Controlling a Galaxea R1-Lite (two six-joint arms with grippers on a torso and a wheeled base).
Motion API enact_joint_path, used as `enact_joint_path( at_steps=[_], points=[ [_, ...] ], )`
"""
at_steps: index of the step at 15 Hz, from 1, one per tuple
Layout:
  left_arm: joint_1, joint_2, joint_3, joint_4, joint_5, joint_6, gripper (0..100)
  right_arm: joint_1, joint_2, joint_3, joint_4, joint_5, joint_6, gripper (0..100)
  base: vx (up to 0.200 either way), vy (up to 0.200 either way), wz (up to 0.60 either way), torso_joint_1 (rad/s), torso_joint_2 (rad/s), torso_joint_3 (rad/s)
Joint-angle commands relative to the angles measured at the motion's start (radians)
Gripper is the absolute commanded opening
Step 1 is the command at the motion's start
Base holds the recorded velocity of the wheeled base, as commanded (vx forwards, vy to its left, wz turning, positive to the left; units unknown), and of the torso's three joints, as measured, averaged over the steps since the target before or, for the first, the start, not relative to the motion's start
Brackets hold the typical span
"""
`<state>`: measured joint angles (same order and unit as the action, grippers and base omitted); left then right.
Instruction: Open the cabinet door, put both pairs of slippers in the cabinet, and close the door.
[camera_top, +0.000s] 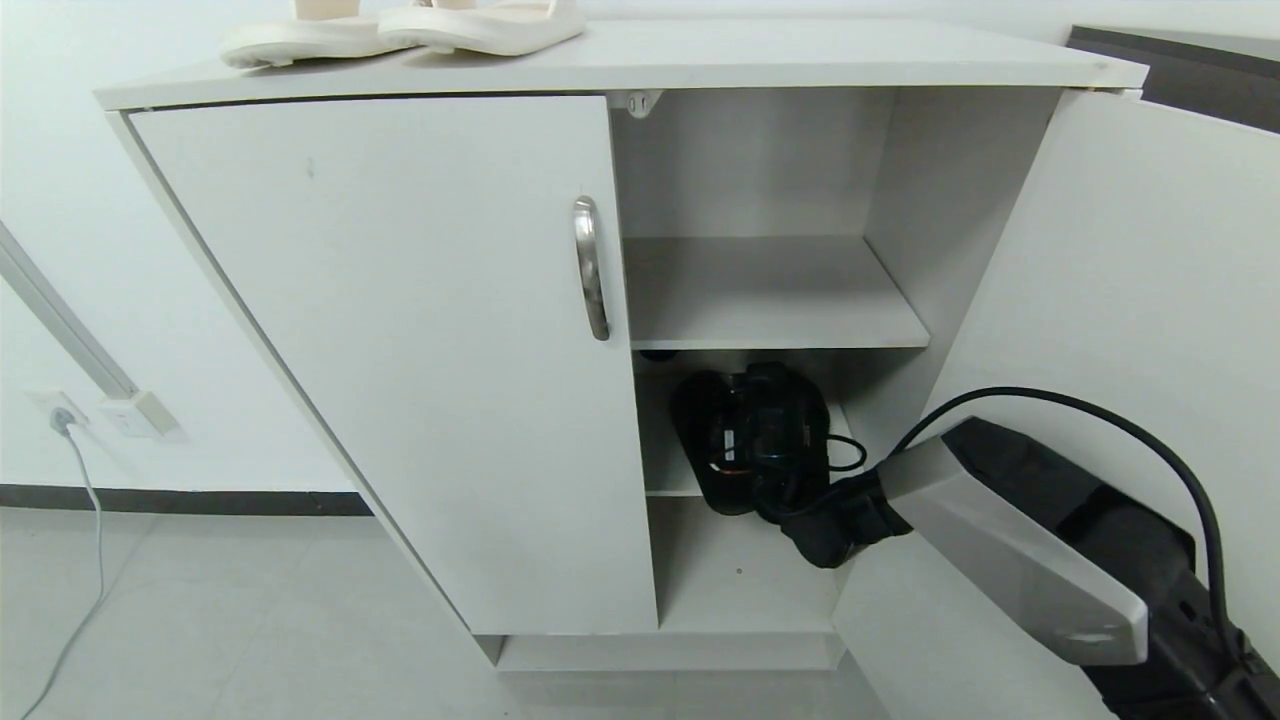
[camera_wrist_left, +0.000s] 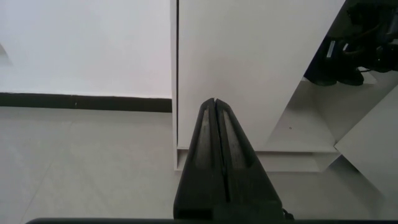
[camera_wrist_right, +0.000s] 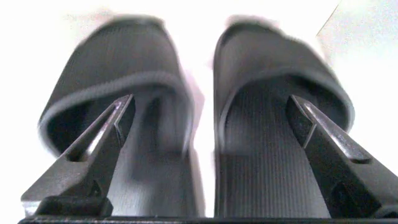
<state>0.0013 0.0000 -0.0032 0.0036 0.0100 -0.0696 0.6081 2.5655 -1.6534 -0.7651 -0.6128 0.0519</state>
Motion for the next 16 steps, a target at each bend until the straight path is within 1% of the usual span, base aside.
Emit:
enact_joint_path(
  at_steps=[1,2,6,8,9,11,15,16],
  points=[
    [0.0,0.002,0.0,-0.001,0.001,0.001,0,0.024,-0.113,0.142,-0.046,-0.001,-0.001,100,0.0,0.0,0.0,0.0,0.0,0.0],
    [0.0,0.002,0.0,0.001,-0.001,-0.001,0,0.032,-0.15,0.216,-0.088,-0.001,-0.001,100,0.0,0.0,0.0,0.0,0.0,0.0],
    [0.0,0.002,0.0,0.001,-0.001,-0.003,0,0.076,-0.329,0.63,-0.333,0.044,-0.006,100,0.0,0.0,0.0,0.0,0.0,0.0],
    [0.0,0.002,0.0,0.001,-0.002,-0.01,0,0.107,-0.403,0.765,-0.401,0.082,-0.006,100,0.0,0.0,0.0,0.0,0.0,0.0],
    [0.0,0.002,0.0,0.001,-0.002,-0.01,0,0.144,-0.447,0.836,-0.419,0.1,-0.006,100,0.0,0.0,0.0,0.0,0.0,0.0],
    [0.0,0.002,0.0,-0.001,-0.002,-0.01,0,0.196,-0.481,0.896,-0.421,0.107,-0.003,100,0.0,0.0,0.0,0.0,0.0,0.0],
    [0.0,0.002,0.0,-0.001,-0.002,-0.01,0,0.213,-0.481,0.902,-0.422,0.107,-0.001,100,0.0,0.0,0.0,0.0,0.0,0.0],
    [0.0,0.002,0.0,-0.001,-0.002,-0.012,0,0.214,-0.481,0.902,-0.422,0.107,-0.001,100,-0.2,0.0,0.0,0.002,0.0,0.002]
  ],
)
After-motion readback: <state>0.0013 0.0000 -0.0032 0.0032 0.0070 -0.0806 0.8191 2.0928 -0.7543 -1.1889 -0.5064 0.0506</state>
